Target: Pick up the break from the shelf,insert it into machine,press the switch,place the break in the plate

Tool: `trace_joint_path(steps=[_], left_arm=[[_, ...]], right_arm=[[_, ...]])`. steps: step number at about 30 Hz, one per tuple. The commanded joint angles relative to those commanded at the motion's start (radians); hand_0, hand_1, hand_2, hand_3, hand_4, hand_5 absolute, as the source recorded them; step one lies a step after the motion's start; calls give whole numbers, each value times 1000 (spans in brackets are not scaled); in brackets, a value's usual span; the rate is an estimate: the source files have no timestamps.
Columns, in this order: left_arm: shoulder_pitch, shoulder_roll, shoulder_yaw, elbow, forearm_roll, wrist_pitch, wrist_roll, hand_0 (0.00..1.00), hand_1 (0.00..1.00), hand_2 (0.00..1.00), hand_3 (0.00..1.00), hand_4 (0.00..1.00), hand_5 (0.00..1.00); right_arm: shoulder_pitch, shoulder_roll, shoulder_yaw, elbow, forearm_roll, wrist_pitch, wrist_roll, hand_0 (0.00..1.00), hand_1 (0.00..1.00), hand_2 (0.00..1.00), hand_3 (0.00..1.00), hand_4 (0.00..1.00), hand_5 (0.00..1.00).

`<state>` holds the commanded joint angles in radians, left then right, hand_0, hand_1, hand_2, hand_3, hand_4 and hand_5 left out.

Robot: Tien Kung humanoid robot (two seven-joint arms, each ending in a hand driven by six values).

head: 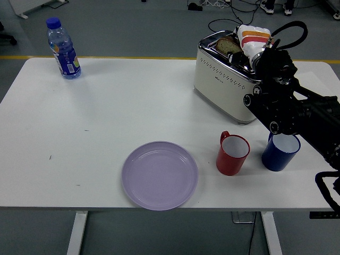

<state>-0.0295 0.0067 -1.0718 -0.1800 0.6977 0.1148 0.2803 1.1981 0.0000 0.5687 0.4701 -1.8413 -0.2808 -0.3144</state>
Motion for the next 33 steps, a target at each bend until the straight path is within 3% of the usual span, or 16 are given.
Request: trace_joint_path(steps=[1,6,7,17,25,33], left_arm=[[0,0,0,0,-1,0,0,417,499,605,745,586,998],[-1,0,2,0,-3,0,-1,417,499,605,745,586,998],[-2,1,1,0,-3,1,-2,417,499,604,744,584,998],[-2,2,4,0,-7,2,-2,417,498,603,744,584,998],[2,5,0,0,-5,2,-3,417,498,602,742,584,998],[7,4,-1,0,-8,3,-3,417,497,601,742,584,998]], right_arm=[[0,0,-1,-1,-1,1,0,325,388,424,539,652,217],[2,0,-2,0,-13,1,3,325,388,424,539,652,217],[3,0,-2,4,-29,-9,0,271,326,394,484,600,188],[4,0,15,36,-123,-23,-19,246,285,368,454,565,155],[-18,-9,93,163,-196,-52,-17,213,252,346,434,551,137],[-50,-112,217,327,-265,-109,-15,186,241,341,431,552,123]])
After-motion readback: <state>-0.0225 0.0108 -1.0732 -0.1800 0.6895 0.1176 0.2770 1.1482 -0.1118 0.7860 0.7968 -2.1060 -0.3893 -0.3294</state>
